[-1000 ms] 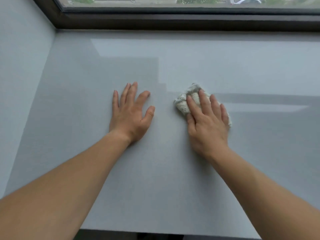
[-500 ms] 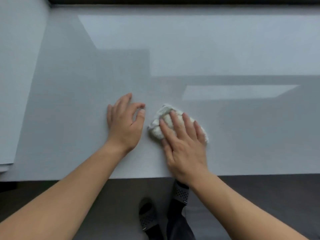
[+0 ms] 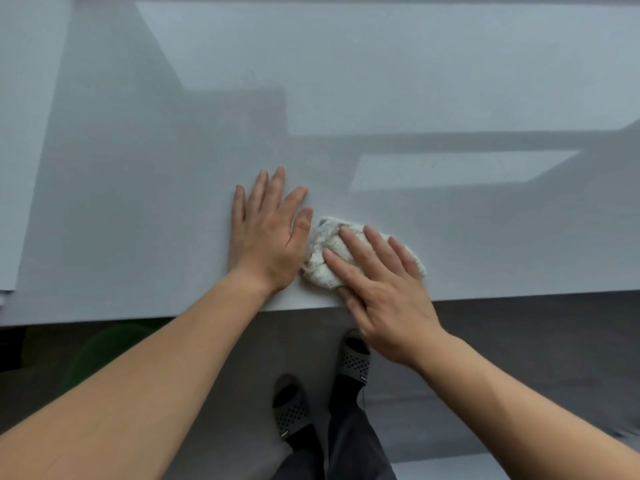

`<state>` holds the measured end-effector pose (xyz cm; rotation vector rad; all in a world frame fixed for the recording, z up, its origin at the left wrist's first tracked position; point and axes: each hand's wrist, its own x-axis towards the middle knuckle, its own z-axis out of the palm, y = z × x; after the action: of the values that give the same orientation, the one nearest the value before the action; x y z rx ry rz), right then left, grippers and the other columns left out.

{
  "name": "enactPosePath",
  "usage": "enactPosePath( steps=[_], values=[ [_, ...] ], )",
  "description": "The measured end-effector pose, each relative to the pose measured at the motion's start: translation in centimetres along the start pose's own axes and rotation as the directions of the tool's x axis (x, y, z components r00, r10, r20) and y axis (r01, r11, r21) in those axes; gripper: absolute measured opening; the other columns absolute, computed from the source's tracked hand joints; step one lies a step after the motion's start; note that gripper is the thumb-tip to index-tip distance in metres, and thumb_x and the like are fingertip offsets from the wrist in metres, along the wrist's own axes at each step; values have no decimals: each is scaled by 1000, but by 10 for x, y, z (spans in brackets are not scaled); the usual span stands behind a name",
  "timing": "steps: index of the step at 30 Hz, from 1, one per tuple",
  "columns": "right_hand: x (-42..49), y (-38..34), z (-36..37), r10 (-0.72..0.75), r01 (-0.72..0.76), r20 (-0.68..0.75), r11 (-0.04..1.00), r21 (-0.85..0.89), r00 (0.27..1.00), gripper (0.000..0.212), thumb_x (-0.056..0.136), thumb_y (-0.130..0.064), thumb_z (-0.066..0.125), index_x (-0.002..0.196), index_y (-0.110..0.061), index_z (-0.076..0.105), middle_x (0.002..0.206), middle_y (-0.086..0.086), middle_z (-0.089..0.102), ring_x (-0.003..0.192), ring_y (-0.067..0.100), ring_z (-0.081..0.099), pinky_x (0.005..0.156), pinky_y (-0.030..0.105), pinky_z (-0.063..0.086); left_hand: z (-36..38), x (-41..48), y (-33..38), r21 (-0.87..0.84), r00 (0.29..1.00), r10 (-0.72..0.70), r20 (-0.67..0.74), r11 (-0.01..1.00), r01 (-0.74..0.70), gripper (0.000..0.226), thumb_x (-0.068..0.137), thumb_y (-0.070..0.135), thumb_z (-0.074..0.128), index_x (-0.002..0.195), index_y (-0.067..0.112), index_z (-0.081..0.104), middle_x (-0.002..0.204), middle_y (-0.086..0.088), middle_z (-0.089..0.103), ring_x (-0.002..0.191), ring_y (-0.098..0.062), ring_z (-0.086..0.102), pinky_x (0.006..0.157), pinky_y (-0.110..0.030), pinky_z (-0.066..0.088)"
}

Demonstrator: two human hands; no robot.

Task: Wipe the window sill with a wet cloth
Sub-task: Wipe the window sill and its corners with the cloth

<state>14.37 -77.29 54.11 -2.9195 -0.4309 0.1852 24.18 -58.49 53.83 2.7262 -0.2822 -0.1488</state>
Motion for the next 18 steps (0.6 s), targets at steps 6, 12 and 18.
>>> enactPosePath(
  steps=[6,12,18],
  values=[
    [12,60,-16,363,-361,-26,930,60,931,57,97,-47,33,153,-42,23,166,-9,10,152,22,8,122,41,3,3,0,2,83,999,-5,38,997,2,67,94,56,7,152,30,28,166,1,5,152,-16,-6,121,-44,-10],
    [-5,42,-18,186,-186,82,983,-13,979,58,98,-50,27,154,-42,14,166,-9,3,153,22,-2,122,43,0,1,5,8,90,999,-41,19,995,39,50,96,50,22,135,28,45,160,-5,23,151,-25,7,119,-56,-9],
    [54,84,-30,507,-502,-76,861,80,859,62,87,-50,36,145,-29,35,163,1,21,148,35,20,117,52,17,-5,43,24,59,994,-84,-72,994,88,39,95,43,34,111,16,56,137,-15,43,142,-32,27,118,-61,-6]
  ],
)
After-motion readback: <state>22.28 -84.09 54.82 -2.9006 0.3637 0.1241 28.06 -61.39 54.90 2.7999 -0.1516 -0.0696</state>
